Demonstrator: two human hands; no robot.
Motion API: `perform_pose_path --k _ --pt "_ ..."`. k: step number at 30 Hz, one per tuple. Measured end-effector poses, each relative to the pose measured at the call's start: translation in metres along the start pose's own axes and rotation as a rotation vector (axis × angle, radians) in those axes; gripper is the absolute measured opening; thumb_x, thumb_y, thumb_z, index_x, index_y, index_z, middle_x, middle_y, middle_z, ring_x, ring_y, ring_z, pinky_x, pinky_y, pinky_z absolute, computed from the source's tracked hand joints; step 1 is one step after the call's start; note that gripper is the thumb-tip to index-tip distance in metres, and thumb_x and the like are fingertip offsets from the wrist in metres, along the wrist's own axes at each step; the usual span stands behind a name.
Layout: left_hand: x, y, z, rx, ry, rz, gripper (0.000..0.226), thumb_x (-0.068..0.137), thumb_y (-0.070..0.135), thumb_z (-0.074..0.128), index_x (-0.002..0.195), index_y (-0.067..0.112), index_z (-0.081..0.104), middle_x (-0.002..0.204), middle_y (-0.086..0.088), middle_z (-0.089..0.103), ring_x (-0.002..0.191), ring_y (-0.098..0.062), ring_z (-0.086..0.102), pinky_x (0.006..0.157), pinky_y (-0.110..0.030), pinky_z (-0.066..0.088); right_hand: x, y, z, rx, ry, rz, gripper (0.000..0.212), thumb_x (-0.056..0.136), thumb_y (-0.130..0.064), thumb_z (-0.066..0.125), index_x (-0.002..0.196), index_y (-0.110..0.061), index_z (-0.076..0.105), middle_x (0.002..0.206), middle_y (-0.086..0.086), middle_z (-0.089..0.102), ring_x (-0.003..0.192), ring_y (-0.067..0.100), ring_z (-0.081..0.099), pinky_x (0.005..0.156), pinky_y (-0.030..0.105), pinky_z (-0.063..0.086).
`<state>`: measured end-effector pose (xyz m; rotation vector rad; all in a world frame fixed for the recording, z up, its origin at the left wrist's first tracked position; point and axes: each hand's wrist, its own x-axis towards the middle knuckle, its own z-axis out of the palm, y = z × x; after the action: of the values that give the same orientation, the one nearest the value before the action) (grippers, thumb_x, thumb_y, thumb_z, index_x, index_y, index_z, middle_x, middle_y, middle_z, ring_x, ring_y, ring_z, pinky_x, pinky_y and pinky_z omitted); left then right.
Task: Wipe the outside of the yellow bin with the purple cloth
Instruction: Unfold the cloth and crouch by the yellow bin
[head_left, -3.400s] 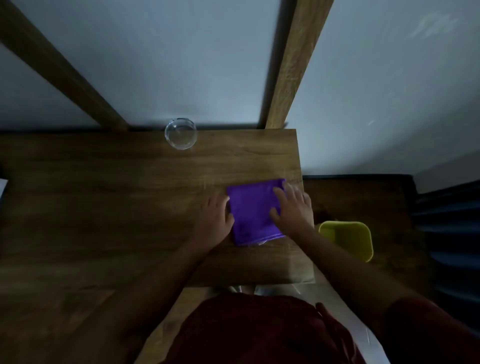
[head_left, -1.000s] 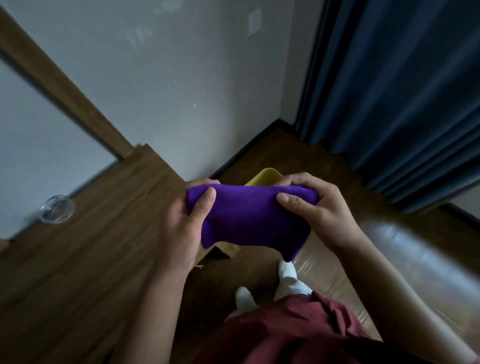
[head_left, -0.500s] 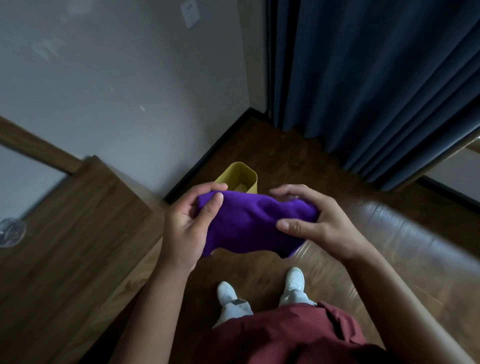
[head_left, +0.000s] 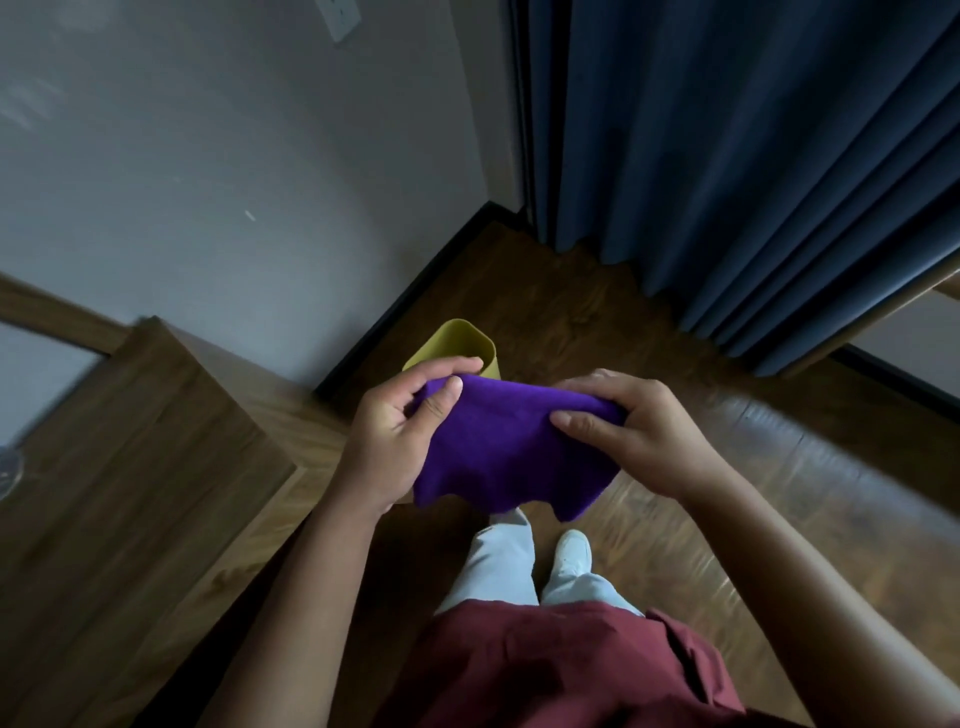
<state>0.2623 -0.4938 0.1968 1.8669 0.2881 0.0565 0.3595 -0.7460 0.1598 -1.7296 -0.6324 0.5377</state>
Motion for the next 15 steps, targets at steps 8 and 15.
perform_pose_path --k 8,15 --pt "0.083 -0.047 0.010 0.051 -0.053 -0.060 0.024 0.105 0.040 0.053 0.118 0.047 0.072 0.122 0.021 0.071 0.116 -0.004 0.065 0.084 -0.018 0.057 0.064 0.047 -0.014 -0.104 0.018 0.058 0.044 0.096 -0.044 0.070 0.138 -0.042 0.059 0.114 -0.013 0.071 0.094 0.007 0.072 0.067 0.021 0.060" --pt "0.165 -0.151 0.028 0.095 -0.183 -0.123 0.026 0.101 0.051 0.048 0.118 0.054 0.068 0.118 0.028 0.067 0.110 0.001 0.063 0.074 -0.015 0.056 0.118 0.158 -0.009 -0.237 -0.078 0.080 0.052 0.085 -0.037 0.084 0.132 -0.037 0.064 0.118 -0.023 0.068 0.103 -0.003 0.068 0.079 0.016 0.056"
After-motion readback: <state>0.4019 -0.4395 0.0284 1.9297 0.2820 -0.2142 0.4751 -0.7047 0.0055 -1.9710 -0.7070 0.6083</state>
